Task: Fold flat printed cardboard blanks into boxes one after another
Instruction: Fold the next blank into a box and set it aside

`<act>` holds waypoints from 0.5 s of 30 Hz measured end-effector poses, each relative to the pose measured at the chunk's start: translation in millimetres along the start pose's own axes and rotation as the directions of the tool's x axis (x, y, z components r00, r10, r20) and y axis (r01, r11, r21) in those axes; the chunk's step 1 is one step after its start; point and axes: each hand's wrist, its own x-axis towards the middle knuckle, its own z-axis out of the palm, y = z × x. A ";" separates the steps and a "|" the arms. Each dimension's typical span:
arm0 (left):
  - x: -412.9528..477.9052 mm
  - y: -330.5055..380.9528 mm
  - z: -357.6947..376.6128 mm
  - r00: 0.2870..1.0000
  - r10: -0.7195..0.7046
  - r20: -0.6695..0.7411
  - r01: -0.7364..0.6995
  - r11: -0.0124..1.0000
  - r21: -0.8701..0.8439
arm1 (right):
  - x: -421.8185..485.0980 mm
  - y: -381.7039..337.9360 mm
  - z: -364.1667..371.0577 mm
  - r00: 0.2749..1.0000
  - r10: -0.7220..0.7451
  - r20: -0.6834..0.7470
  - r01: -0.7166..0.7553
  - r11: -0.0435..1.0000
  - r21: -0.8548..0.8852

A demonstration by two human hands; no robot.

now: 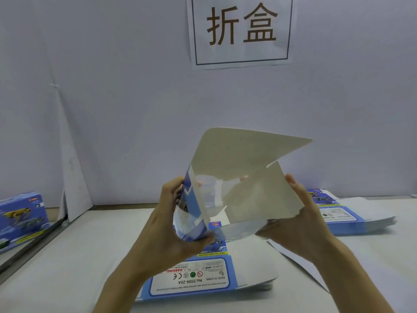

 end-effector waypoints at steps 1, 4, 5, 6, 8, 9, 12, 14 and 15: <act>-0.1 1.0 -0.1 1.000 0.002 0.004 -0.002 1.000 -0.001 | 0.2 -0.6 1.4 1.000 -0.010 0.004 0.010 1.000 -0.017; -0.2 5.1 2.5 1.000 0.010 0.002 -0.010 1.000 0.009 | -2.0 -0.8 3.3 0.999 -0.032 -0.009 0.031 0.998 -0.045; 0.3 6.6 4.5 1.000 0.017 0.002 -0.017 1.000 0.022 | -3.3 -0.3 5.0 0.998 -0.033 -0.050 0.029 0.997 -0.078; 0.6 7.5 5.9 0.999 0.033 0.003 -0.033 0.998 0.047 | -4.2 0.9 5.8 0.991 -0.039 -0.126 0.023 0.991 -0.129; 1.2 7.9 7.1 0.998 0.068 0.013 -0.069 0.991 0.117 | -3.8 4.2 3.0 0.947 -0.062 -0.315 -0.027 0.962 -0.271; 1.2 6.3 6.2 0.997 0.066 0.026 -0.069 0.988 0.138 | -3.5 5.6 2.0 0.920 -0.083 -0.384 -0.083 0.914 -0.398; 1.1 -3.1 2.9 0.997 0.067 0.036 -0.072 0.982 0.175 | -2.6 2.7 5.1 0.905 -0.148 -0.400 -0.187 0.706 -0.683; 2.1 -5.2 1.3 0.997 0.053 0.048 -0.060 0.986 0.158 | -4.2 -0.3 8.0 0.927 -0.124 -0.353 -0.210 0.608 -0.766; 2.3 -4.5 1.4 0.997 0.048 0.053 -0.056 0.987 0.153 | -5.3 -2.0 9.7 0.934 -0.113 -0.339 -0.225 0.552 -0.803</act>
